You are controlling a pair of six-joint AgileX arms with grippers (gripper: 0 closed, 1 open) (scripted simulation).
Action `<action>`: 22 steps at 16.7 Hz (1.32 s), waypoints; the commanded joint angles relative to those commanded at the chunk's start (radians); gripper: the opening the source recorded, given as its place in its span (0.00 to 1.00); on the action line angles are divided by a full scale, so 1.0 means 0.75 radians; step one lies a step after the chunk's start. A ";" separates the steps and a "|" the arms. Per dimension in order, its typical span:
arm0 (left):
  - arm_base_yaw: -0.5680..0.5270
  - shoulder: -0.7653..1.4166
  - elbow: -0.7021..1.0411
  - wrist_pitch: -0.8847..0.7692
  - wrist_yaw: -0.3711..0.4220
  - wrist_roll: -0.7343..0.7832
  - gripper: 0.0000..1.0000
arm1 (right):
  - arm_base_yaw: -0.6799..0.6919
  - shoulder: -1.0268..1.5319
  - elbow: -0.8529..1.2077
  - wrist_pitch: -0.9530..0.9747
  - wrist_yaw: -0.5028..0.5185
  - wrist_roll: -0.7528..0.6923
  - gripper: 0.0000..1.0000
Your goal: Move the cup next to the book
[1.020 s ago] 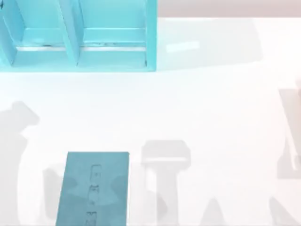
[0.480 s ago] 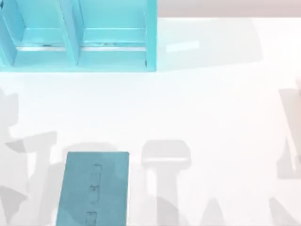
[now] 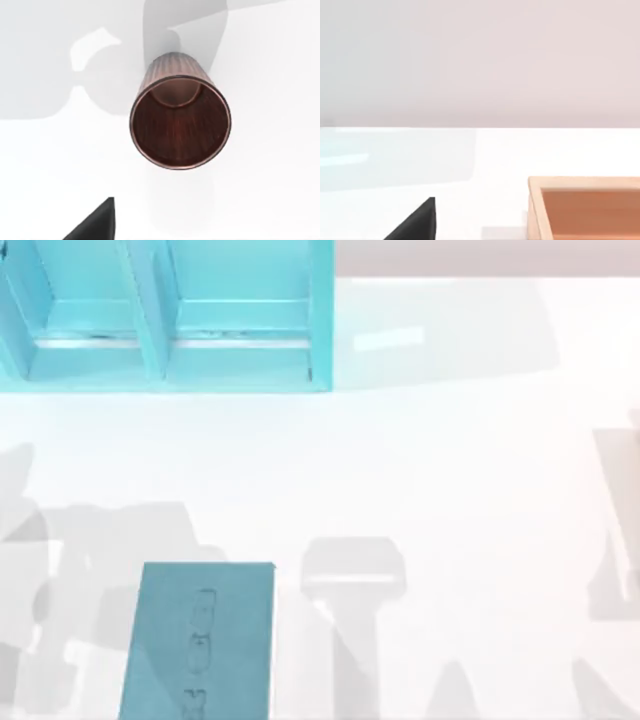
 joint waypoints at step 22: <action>0.005 0.115 -0.394 0.509 0.001 0.007 0.85 | 0.000 0.000 0.000 0.000 0.000 0.000 1.00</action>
